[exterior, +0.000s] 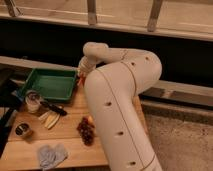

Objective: Place pepper in red bowl

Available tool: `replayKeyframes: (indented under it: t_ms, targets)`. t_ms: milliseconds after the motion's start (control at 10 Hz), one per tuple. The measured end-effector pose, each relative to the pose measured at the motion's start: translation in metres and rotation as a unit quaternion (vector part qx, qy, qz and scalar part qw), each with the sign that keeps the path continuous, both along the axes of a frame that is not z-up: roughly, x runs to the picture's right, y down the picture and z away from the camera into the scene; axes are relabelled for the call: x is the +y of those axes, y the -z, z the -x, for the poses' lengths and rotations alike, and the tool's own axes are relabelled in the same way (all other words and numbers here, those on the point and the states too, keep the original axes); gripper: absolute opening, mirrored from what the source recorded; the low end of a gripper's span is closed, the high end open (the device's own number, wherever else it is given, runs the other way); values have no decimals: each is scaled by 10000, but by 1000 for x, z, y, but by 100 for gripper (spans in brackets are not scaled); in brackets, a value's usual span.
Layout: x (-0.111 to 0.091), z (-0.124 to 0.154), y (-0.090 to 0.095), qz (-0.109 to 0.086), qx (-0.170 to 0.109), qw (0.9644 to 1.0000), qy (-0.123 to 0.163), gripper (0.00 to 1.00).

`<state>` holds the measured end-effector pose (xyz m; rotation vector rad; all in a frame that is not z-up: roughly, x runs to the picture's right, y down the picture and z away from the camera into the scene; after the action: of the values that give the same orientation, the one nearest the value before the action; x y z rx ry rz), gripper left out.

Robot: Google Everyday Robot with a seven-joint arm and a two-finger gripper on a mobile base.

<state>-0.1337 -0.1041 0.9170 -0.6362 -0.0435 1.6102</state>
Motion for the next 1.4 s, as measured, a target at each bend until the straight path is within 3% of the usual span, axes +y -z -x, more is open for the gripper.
replayKeyframes:
  t_ms: [400, 600, 800, 1100, 1400]
  targets:
    - [0, -1, -1, 1, 10, 10000, -4, 0]
    - [4, -10, -5, 110, 194, 9997, -132, 4]
    - [16, -36, -8, 267, 445, 9980, -355, 22]
    - [43, -81, -26, 555, 845, 9917, -799, 52]
    - [38, -94, -45, 490, 882, 9888, -1096, 79]
